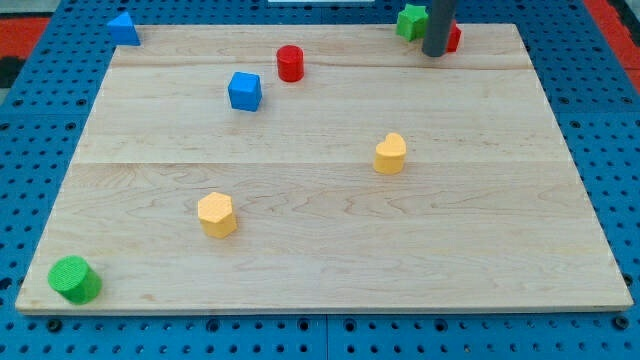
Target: Move red star top right
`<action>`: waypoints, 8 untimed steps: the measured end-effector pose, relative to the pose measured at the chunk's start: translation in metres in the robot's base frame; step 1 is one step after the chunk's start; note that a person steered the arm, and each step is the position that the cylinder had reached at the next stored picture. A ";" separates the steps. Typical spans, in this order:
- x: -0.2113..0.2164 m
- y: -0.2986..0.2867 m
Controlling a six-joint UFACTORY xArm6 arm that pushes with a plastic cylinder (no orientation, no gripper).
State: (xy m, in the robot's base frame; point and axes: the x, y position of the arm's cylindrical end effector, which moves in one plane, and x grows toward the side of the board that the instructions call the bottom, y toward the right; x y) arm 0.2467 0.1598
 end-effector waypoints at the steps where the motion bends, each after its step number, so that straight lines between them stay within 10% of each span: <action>1: -0.020 0.029; 8: -0.038 -0.016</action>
State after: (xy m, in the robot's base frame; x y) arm 0.2086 0.1441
